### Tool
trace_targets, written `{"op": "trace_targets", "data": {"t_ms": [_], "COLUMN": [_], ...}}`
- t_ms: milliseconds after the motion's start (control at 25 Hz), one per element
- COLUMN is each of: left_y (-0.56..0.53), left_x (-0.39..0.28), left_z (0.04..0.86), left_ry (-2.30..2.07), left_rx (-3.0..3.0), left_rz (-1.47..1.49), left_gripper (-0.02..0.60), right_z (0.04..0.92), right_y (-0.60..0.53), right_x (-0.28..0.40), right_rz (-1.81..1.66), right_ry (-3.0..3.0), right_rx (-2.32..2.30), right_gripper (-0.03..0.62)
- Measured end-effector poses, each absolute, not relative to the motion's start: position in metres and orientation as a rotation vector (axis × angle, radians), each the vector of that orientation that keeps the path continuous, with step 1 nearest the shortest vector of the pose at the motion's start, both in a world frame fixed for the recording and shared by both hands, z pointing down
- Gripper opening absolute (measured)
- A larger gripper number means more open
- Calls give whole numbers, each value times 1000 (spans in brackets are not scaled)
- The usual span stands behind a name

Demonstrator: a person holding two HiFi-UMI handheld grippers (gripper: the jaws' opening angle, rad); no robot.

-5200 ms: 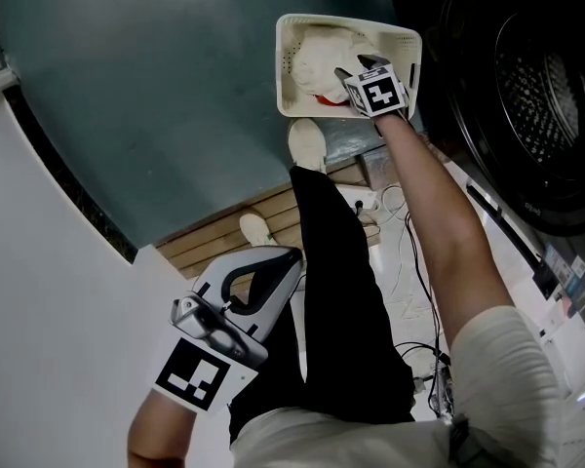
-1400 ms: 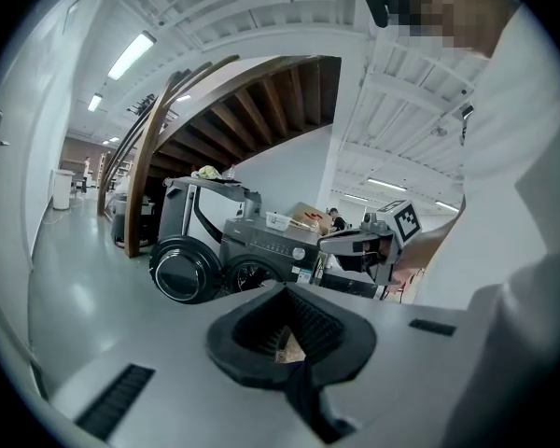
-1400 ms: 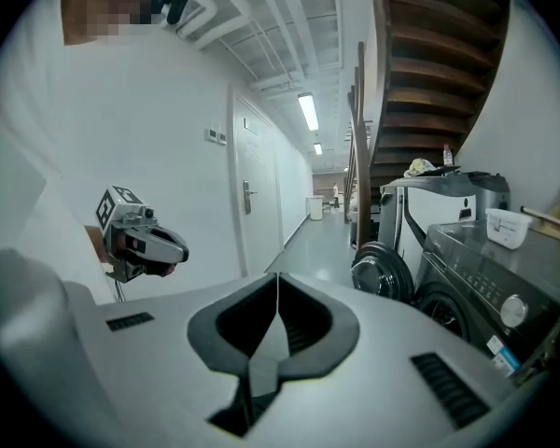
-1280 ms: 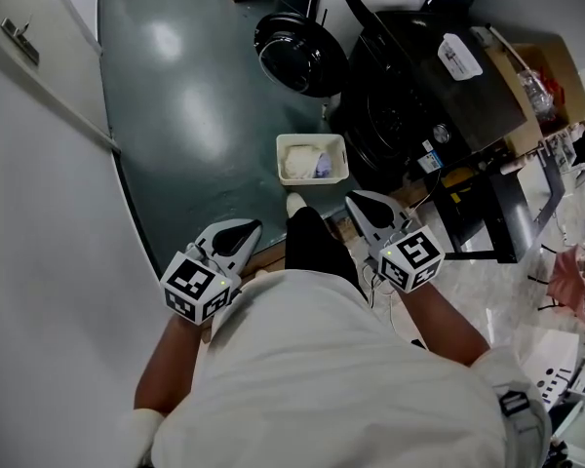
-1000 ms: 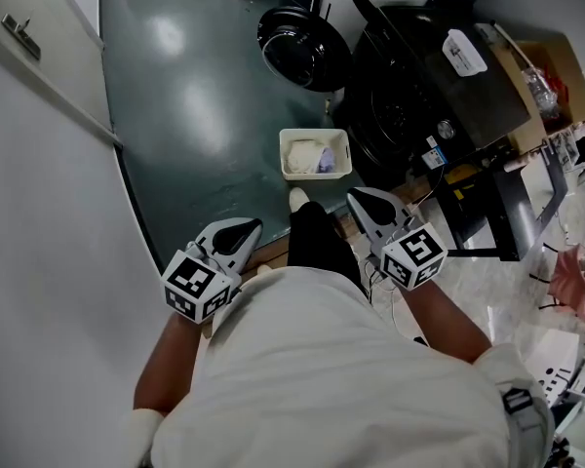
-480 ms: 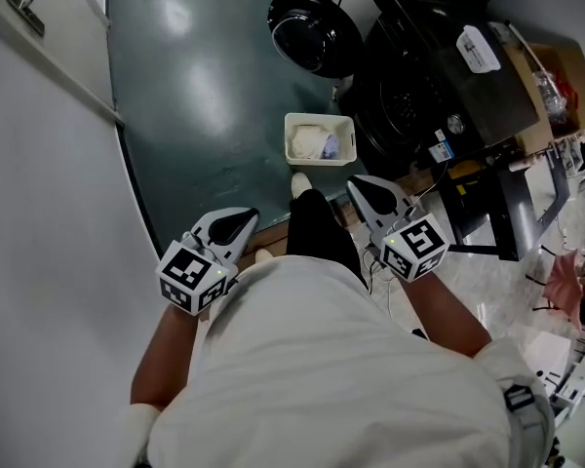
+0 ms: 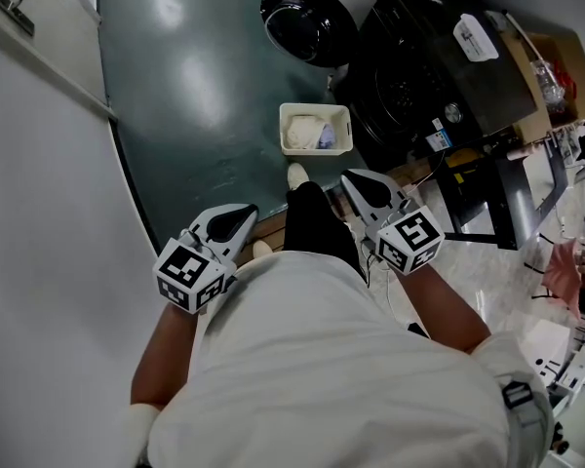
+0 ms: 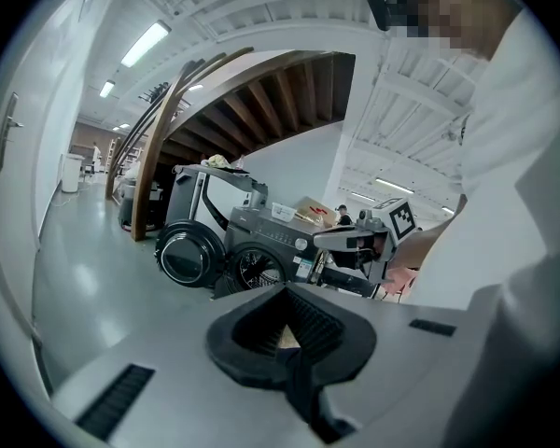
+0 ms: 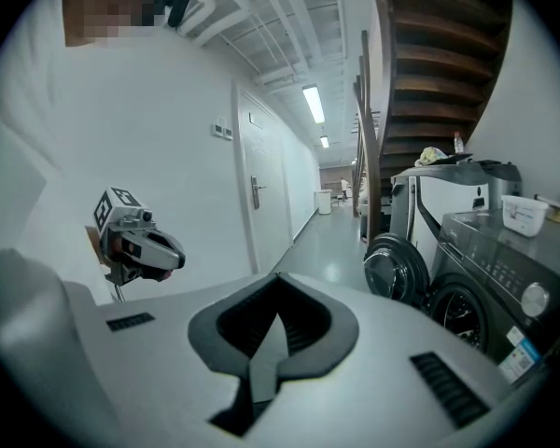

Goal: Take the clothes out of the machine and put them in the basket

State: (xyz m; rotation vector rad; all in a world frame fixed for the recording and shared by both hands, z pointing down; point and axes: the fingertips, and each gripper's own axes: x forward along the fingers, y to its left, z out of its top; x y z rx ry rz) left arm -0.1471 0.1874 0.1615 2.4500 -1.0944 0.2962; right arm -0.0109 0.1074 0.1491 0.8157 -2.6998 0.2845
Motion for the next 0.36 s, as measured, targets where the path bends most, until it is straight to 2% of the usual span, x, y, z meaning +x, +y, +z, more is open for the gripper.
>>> {"op": "trace_targets", "data": {"t_ms": [360], "left_y": [198], "left_x": [-139], "left_z": [178], "left_ry": [-1029], "left_rx": [2457], "left_rz": [318], "left_gripper": [-2], "right_z": [156], "right_y": [106], "right_x": [3], "right_rz": [286], "right_ry": [-2657], "right_rx": [893], "right_gripper": [5]}}
